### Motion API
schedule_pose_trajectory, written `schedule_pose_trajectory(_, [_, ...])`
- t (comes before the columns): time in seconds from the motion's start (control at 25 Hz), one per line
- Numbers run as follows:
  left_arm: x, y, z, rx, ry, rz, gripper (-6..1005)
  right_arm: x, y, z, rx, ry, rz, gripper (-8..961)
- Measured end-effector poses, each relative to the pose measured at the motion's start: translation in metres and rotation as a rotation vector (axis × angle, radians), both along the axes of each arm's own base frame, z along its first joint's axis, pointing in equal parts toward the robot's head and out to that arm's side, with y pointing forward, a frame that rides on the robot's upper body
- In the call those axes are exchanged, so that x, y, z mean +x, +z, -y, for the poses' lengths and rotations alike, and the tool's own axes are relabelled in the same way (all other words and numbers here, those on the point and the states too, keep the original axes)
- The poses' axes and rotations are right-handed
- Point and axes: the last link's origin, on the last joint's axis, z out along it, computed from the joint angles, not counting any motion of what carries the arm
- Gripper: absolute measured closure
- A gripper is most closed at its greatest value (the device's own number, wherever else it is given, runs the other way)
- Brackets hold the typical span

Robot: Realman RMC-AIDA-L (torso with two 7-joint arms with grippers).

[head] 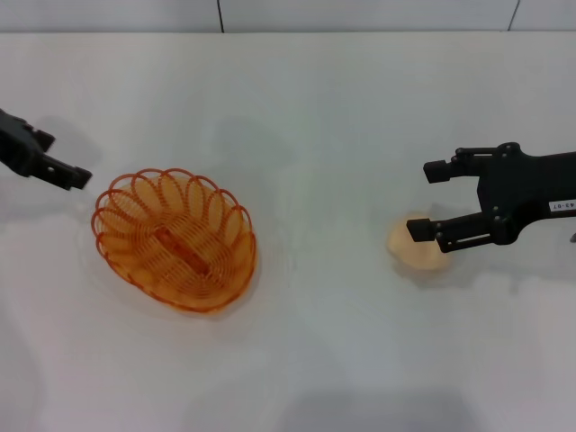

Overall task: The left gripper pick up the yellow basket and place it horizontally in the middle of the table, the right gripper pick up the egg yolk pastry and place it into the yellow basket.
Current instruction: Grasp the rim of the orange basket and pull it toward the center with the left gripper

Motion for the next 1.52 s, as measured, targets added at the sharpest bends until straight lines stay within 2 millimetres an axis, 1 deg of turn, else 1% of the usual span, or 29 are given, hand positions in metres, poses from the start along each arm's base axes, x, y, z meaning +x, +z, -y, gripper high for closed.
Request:
schedule_pose_trajectory(0.2, [0.004, -0.015, -0.004, -0.041, -0.002, -0.023, 109, -0.001, 0.000, 0.001, -0.006, 0.005, 0.000, 105])
schedule_pose_trajectory(0.4, [0.008, -0.018, -0.009, -0.071, 0.017, -0.087, 109, -0.002, 0.001, 0.001, -0.005, 0.009, -0.003, 107])
schedule_pose_trajectory(0.56, [0.013, -0.022, -0.010, -0.087, 0.019, -0.103, 110, -0.002, 0.000, 0.001, -0.006, 0.008, -0.005, 108])
schedule_pose_trajectory(0.76, [0.015, -0.035, -0.008, -0.108, 0.018, -0.102, 110, -0.003, 0.000, 0.000, -0.006, 0.011, -0.006, 110])
schedule_pose_trajectory(1.04, [0.010, -0.049, -0.008, -0.114, 0.027, -0.100, 109, -0.003, 0.001, 0.000, -0.005, 0.011, -0.006, 113])
schedule_pose_trajectory(1.52, [0.008, -0.061, -0.010, -0.112, 0.021, -0.086, 122, -0.002, 0.000, 0.000, -0.008, 0.007, -0.007, 117])
